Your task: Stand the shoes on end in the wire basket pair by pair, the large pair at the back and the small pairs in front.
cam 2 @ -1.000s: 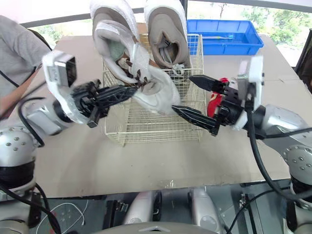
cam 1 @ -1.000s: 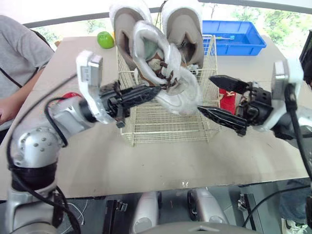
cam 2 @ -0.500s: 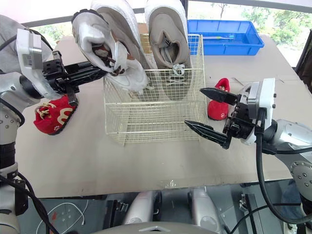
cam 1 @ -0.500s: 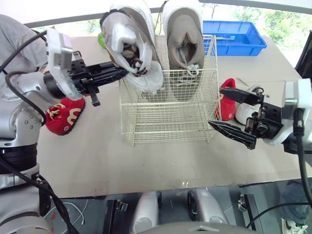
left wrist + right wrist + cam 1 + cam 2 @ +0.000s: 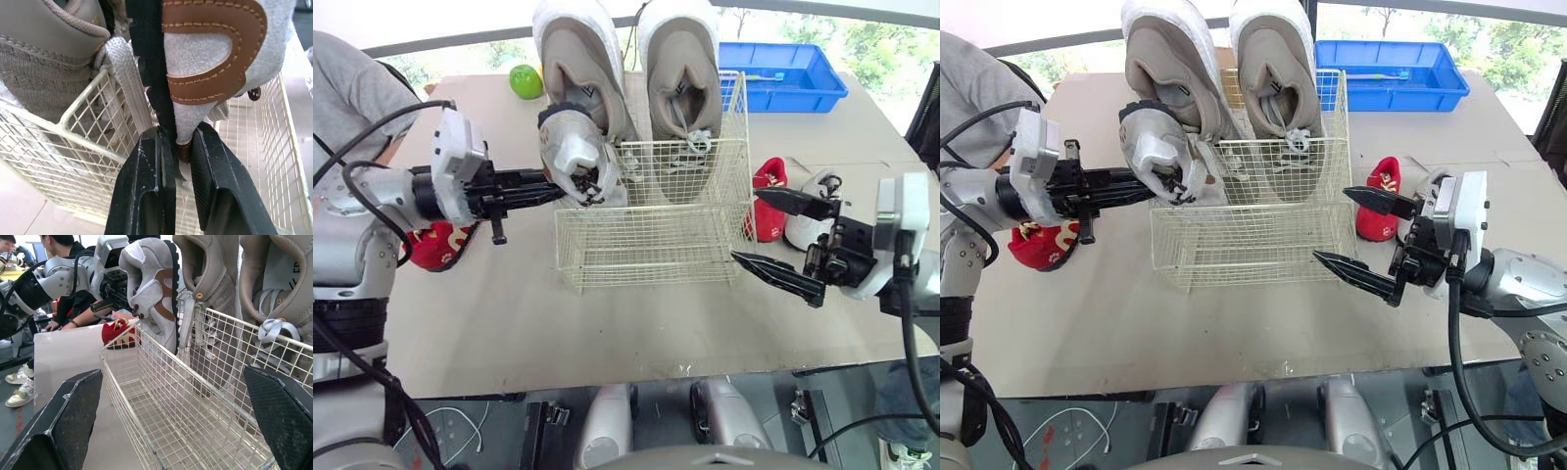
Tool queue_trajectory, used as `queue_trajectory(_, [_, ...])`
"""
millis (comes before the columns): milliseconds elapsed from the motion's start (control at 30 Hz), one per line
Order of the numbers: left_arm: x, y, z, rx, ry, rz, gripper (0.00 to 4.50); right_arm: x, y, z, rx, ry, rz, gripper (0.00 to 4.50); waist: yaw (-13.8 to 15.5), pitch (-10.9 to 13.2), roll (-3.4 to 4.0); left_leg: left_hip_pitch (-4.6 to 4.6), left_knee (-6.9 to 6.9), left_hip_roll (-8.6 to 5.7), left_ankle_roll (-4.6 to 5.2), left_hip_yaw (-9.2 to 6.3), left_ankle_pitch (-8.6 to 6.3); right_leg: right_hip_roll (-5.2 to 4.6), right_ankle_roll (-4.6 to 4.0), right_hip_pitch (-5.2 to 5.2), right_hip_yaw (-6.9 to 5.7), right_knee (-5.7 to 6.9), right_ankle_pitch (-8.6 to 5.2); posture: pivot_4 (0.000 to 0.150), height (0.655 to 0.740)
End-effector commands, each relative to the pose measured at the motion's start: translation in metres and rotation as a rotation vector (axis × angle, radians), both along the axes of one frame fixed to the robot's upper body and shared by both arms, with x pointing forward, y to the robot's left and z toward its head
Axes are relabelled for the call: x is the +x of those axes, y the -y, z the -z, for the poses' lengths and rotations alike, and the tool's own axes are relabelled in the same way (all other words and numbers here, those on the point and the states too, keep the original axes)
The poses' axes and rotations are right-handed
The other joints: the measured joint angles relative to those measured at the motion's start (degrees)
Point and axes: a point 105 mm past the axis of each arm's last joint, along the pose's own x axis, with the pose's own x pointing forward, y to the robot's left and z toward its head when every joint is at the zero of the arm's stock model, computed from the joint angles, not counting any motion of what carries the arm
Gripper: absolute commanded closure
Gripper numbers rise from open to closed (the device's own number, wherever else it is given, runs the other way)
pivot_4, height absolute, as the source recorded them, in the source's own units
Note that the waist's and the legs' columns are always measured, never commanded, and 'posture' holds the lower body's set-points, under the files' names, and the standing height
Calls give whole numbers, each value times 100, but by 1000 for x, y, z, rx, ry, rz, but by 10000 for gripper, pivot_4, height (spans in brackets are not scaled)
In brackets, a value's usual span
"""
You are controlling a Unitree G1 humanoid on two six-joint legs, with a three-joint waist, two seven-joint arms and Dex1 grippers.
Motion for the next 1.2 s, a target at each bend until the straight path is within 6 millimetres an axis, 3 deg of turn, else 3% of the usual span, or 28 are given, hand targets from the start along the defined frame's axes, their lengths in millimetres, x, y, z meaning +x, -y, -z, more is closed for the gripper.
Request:
queue_trajectory(33, [1, -8, 2, 47, -24, -43, 42686, -8, -6, -6, 10, 45, -38, 786, -2, 0, 0, 0, 0, 0, 0, 0, 0, 0, 0, 0, 0, 0, 0, 1500, 7400])
queue_trajectory(67, [1, -9, 0, 35, -33, -55, 42686, -8, -6, -6, 12, 44, -40, 786, -3, 0, 1, 0, 0, 0, 0, 0, 0, 0, 0, 0, 0, 0, 0, 1500, 7400])
queue_trajectory(300, [-2, -18, -3, 38, -42, -86, 11537, -6, -9, -6, 12, 39, -50, 0, -4, -1, 1, 4, 0, 1, 0, -1, 0, 2, 0, 1, -2, 4, 0, 1500, 7400])
queue_trajectory(400, [-6, -22, -9, 18, -33, -95, 1045, -4, -10, -8, 15, 36, -56, 0, 2, 0, 1, 4, 4, 1, 0, 0, 0, 1, 0, 4, -2, 3, 0, 1500, 7400])
queue_trajectory(600, [-21, -16, -11, -43, -49, -53, 1045, 2, -12, -10, 5, 26, -67, 0, -1, 1, -3, -7, 6, 7, 0, -3, 0, -3, 0, 0, -4, 0, 0, 1500, 7400])
queue_trajectory(767, [-33, 1, -17, -185, -67, -10, 1045, 9, -9, -10, -5, 4, -34, 0, 5, 1, -3, -5, 6, 13, 0, -7, 0, -8, 0, 1, -2, 0, 0, 1500, 7400])
queue_trajectory(933, [-60, 30, -32, -391, -79, 138, 1045, 14, 1, -10, -22, -11, 23, 0, 4, -1, -8, -7, 11, 14, 0, -15, 0, -7, 1, 1, -3, 3, 1, 1500, 7400])
queue_trajectory(1100, [-94, 53, -31, -503, -246, 286, 1045, 31, 37, -3, -19, -105, 236, 0, 0, -2, -9, -5, 11, 13, 0, -23, 0, -10, 2, 2, 4, 2, 1, 1500, 7400])
queue_trajectory(1200, [-106, 67, -16, -522, -311, 290, 1045, 46, 71, 12, -21, -273, 442, 0, 2, -3, -6, -1, 11, 12, 0, -21, 0, -11, 2, 3, 8, 4, 1, 1500, 7400])
